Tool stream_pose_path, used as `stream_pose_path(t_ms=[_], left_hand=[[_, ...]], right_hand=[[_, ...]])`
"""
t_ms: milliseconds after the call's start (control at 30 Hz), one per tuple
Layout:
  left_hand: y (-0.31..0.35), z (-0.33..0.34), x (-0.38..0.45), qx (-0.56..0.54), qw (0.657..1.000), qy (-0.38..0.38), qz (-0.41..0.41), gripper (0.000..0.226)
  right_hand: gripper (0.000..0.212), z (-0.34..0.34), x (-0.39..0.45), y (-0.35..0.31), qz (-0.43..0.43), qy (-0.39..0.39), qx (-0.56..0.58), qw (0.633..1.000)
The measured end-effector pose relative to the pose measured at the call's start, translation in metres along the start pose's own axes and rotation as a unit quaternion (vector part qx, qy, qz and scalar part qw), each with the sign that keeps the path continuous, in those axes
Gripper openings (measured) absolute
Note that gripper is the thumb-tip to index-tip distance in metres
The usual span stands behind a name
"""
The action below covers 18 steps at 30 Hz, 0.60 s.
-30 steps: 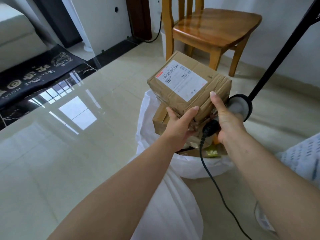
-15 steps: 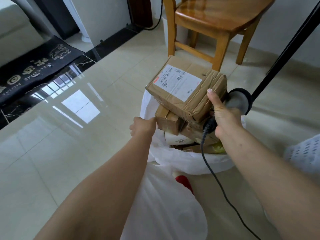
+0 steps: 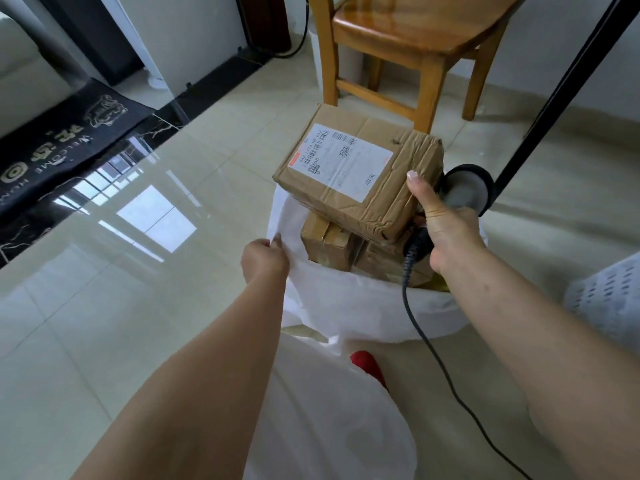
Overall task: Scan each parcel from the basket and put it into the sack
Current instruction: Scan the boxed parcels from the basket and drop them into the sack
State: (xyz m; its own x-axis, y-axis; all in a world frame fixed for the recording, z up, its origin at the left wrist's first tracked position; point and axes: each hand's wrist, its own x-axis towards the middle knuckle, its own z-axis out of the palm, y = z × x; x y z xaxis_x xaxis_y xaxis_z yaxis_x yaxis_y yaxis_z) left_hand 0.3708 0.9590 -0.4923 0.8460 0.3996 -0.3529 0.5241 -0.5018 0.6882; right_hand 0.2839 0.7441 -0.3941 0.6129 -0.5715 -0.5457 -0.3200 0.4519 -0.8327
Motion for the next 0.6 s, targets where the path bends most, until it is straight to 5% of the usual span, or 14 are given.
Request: stream_pose_path(t_ms=[167, 300, 400, 533, 600], left_hand=[[0.023, -0.027, -0.013, -0.055, 0.993, 0.057, 0.091, 0.025], [0.031, -0.056, -0.020, -0.085, 0.982, 0.111, 0.126, 0.029], [0.029, -0.066, -0.030, -0.082, 0.982, 0.120, 0.122, 0.031], [0.034, -0.067, -0.038, -0.043, 0.983, 0.094, 0.151, 0.029], [0.029, -0.071, -0.035, -0.016, 0.984, 0.091, 0.153, 0.029]], right_hand=[[0.088, -0.009, -0.012, -0.007, -0.009, -0.019, -0.030, 0.999], [0.133, -0.014, -0.021, -0.006, -0.035, 0.001, -0.061, 0.998], [0.114, -0.005, -0.035, -0.011, -0.040, -0.008, -0.108, 0.993], [0.143, 0.015, -0.040, -0.014, -0.044, -0.031, -0.145, 0.988], [0.137, 0.021, -0.039, -0.016, -0.049, -0.035, -0.158, 0.986]])
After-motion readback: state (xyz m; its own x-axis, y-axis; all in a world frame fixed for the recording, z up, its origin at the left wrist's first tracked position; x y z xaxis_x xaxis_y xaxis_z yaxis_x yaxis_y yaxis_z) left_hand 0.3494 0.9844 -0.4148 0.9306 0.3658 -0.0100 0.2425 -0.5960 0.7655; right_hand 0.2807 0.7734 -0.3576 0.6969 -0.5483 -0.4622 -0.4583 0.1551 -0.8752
